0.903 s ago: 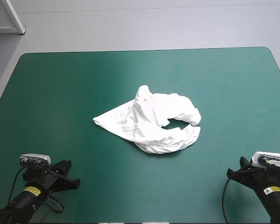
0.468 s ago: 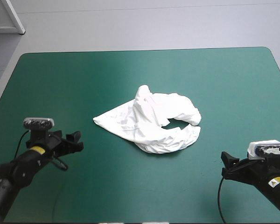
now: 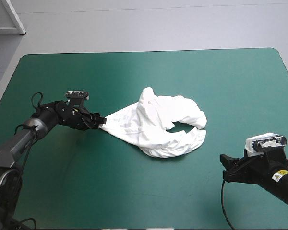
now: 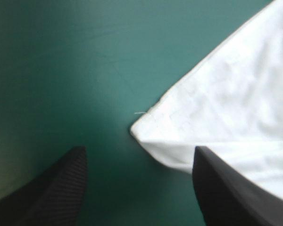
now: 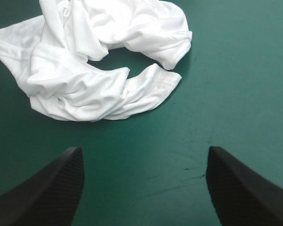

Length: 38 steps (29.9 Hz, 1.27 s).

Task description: Fold the cloth

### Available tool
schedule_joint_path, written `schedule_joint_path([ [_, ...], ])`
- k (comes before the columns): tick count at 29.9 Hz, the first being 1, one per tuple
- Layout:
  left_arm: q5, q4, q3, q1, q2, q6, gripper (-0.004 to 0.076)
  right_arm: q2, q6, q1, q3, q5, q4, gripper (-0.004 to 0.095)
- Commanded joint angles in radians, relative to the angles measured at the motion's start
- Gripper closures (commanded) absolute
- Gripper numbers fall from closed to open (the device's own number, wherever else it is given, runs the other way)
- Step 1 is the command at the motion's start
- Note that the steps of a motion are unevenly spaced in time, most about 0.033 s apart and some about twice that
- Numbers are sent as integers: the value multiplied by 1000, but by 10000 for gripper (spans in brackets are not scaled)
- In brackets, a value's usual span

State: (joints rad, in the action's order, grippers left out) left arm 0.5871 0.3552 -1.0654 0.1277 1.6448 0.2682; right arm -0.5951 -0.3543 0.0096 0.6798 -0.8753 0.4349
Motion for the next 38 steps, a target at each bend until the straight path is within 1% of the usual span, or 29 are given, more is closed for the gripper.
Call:
schedule_joint_path([
  [1,-36,18,-55,19,34,23,251,-22,-9,7,28,43,4,280],
  [4,-101,14,-55,59,62,30,251,-49,-10,7,28,43,6,288],
  [6,-120,14,-55,84,75,30,256,-71,-13,7,28,43,8,288],
  [8,-131,14,-55,101,87,30,297,-100,-13,7,28,53,9,288],
  [9,-130,14,-55,109,95,25,341,-119,-13,7,28,61,9,288],
  [10,-128,17,-52,113,103,25,402,-138,-18,7,28,66,13,288],
  [12,-113,17,-52,119,111,27,554,-180,-34,7,28,87,28,288],
  [13,-105,17,-52,119,116,25,603,-203,-52,7,28,103,42,288],
  [14,-98,17,-52,119,118,25,698,-226,-64,7,28,119,61,288],
  [15,-94,17,-52,119,120,28,731,-247,-74,7,28,141,77,288],
  [18,-100,15,-52,119,118,25,734,-330,-124,7,28,203,128,288],
  [22,-107,18,-52,119,117,23,734,-482,-227,7,28,283,229,288],
  [25,-112,18,-52,119,117,21,734,-598,-308,38,28,339,300,288],
  [29,-114,22,-52,119,117,21,734,-737,-328,125,30,479,300,288],
  [33,-116,22,-52,119,117,21,734,-845,-323,197,56,578,300,296],
  [35,-116,22,-52,119,117,21,734,-888,-323,236,72,639,290,327],
  [38,-116,22,-52,119,117,21,734,-941,-323,282,95,684,241,387],
])
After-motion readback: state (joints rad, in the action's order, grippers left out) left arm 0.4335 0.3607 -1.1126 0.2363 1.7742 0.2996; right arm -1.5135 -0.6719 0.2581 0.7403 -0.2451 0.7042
